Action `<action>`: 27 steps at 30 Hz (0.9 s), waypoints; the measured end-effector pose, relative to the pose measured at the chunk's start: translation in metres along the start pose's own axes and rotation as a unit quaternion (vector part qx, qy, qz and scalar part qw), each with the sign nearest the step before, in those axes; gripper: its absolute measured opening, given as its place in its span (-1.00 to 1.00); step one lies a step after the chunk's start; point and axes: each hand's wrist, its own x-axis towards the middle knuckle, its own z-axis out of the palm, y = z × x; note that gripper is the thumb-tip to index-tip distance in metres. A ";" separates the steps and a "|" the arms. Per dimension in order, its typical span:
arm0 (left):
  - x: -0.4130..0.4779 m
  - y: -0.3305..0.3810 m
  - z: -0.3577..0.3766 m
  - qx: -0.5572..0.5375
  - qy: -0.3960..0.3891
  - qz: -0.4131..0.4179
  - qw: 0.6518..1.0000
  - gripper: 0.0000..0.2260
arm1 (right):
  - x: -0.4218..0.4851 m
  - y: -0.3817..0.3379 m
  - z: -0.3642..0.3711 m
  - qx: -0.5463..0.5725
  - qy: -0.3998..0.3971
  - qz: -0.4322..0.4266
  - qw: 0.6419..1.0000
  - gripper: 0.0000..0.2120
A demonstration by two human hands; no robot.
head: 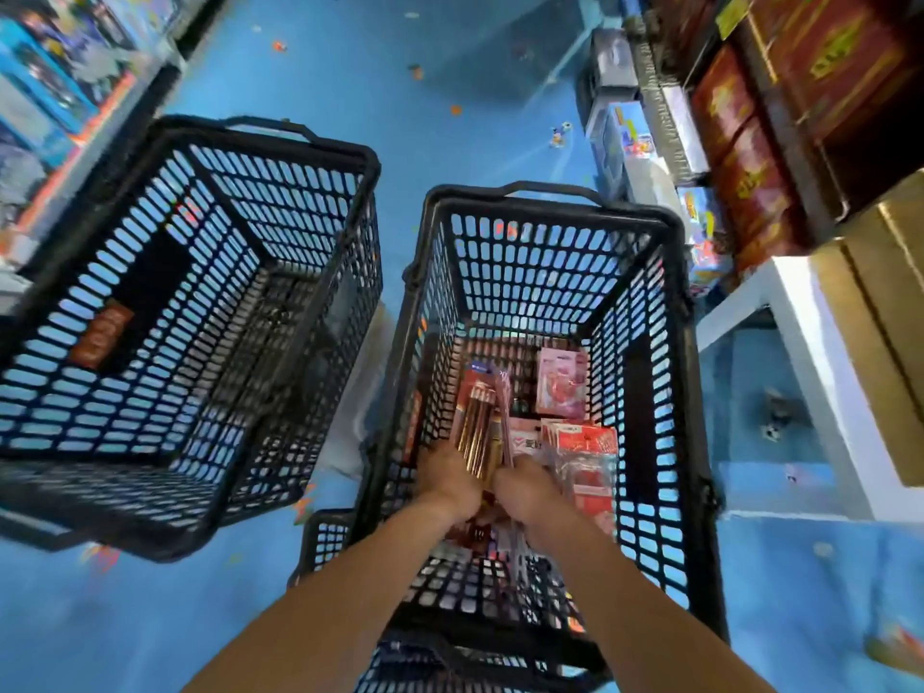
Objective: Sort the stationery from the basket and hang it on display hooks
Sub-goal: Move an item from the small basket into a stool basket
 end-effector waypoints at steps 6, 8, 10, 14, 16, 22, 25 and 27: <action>-0.002 0.002 0.001 -0.002 -0.053 -0.024 0.998 -0.55 | 0.007 0.001 0.002 -0.006 0.005 0.013 1.000 -0.75; -0.004 0.002 -0.001 -0.018 -0.057 -0.026 0.998 -0.56 | 0.003 0.000 0.004 -0.014 0.022 0.006 1.000 -0.81; -0.009 0.003 -0.005 -0.045 -0.052 -0.017 0.997 -0.68 | -0.005 -0.003 0.004 -0.030 0.028 -0.009 0.999 -0.85; -0.029 0.007 -0.021 -0.158 -0.032 -0.006 0.987 -0.73 | -0.035 -0.004 0.004 -0.016 0.044 -0.048 0.998 -0.88; -0.047 0.011 -0.033 -0.240 -0.059 -0.009 0.969 -0.54 | -0.058 -0.006 0.005 -0.003 0.057 -0.089 0.994 -0.91; -0.116 0.008 -0.090 -0.389 -0.157 0.025 0.907 -0.74 | -0.148 -0.023 0.027 0.044 0.020 -0.230 0.972 -0.67; -0.152 -0.007 -0.125 -0.424 -0.161 0.068 0.888 -0.74 | -0.197 -0.025 0.043 0.109 0.004 -0.302 0.947 -0.79; -0.172 -0.025 -0.146 -0.435 -0.167 0.094 0.880 -0.72 | -0.225 -0.022 0.059 0.147 -0.004 -0.331 0.932 -0.70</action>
